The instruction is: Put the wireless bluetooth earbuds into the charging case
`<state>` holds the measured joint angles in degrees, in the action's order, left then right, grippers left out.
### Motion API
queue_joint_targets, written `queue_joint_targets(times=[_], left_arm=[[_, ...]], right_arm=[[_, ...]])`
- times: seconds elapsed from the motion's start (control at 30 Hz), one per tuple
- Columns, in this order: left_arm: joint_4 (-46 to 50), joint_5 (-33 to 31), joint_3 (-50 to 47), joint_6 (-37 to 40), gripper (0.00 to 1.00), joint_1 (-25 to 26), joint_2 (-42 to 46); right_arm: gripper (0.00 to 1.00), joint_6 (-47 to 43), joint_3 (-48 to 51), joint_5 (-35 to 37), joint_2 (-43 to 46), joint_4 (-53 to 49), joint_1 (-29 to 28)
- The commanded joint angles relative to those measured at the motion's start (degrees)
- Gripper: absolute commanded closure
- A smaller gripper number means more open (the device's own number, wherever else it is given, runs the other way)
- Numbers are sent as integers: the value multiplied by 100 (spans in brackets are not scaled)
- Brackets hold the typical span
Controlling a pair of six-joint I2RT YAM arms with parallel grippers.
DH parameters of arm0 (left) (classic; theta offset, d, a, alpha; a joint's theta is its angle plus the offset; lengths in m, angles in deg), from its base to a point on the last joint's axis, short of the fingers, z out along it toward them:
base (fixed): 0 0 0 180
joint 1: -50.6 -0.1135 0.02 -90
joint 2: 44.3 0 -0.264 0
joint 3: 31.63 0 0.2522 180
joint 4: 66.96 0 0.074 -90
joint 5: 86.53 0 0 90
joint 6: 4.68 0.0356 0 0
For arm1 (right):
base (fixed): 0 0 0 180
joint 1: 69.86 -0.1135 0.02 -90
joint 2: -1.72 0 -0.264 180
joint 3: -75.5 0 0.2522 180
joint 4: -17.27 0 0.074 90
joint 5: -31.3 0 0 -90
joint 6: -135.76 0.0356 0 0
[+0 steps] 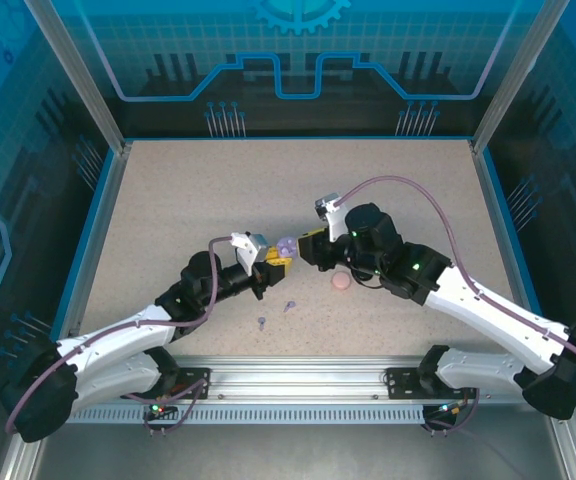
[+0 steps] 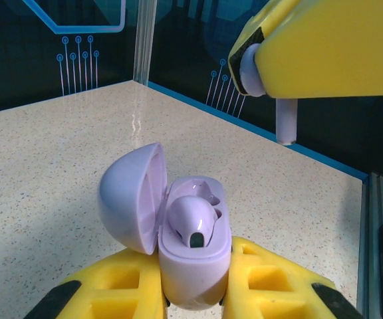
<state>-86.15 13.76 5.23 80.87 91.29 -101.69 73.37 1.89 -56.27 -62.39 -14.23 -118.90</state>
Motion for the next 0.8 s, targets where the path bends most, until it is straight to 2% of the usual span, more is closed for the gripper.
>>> queue_joint_targets(times=[0.0,0.77], left_arm=[[-269,99,180,-59,100,46,61],[-190,76,149,-66,100,47,254]], right_arm=[[75,107,73,120,-63,397,-103],[75,52,53,430,-532,455,-308]])
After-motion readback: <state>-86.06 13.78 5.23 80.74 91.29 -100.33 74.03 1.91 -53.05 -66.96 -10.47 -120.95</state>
